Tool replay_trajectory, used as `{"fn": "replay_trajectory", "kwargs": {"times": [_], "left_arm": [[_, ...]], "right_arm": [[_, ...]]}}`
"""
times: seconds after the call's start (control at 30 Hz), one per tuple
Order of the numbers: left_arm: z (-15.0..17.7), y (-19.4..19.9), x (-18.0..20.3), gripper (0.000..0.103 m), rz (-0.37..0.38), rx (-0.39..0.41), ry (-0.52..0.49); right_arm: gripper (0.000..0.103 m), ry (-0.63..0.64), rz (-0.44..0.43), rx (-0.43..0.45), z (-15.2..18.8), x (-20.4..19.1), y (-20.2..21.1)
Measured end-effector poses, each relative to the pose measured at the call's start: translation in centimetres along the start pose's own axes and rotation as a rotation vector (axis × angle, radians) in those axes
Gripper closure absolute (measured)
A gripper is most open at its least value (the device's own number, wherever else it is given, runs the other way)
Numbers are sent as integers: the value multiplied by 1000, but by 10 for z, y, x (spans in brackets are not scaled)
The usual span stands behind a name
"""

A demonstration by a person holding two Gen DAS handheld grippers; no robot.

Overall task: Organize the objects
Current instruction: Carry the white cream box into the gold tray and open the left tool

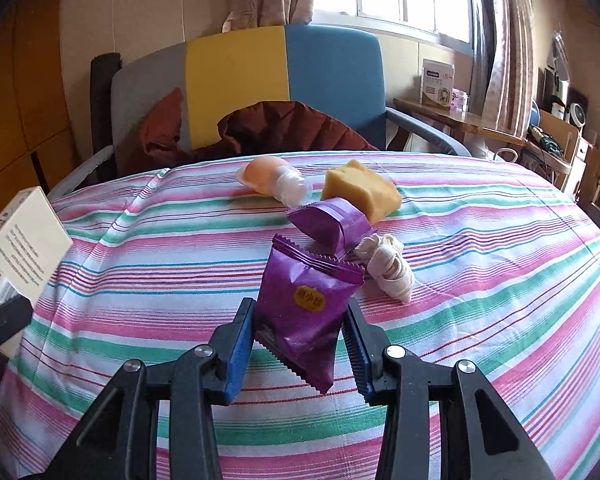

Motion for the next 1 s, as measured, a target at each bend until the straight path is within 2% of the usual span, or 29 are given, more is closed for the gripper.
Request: {"fn": "replay_trajectory", "kwargs": {"times": [0.4,0.6,1.0], "left_arm": [[16,26,-95,51,-25,-41,191],[26,33,-156,51,-90,-49,253],[66,3,-277,51,-169,-236,369]], "right_arm": [[59,75,15,-13,5,-13,-1],[59,85,28,-21,7,-14,-2],[59,102,47,-27,8,-16,-3]]}}
Point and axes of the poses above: each gripper's, at about its wrist camera, not at the fingertips, and y roughly against the way its jaws point, x to its right, z to its underside, the point moved 10 cm from there along -y, roughly the way its jaws point, and after that the axes turned 9 degrees about -y, right-handed, at the moved point
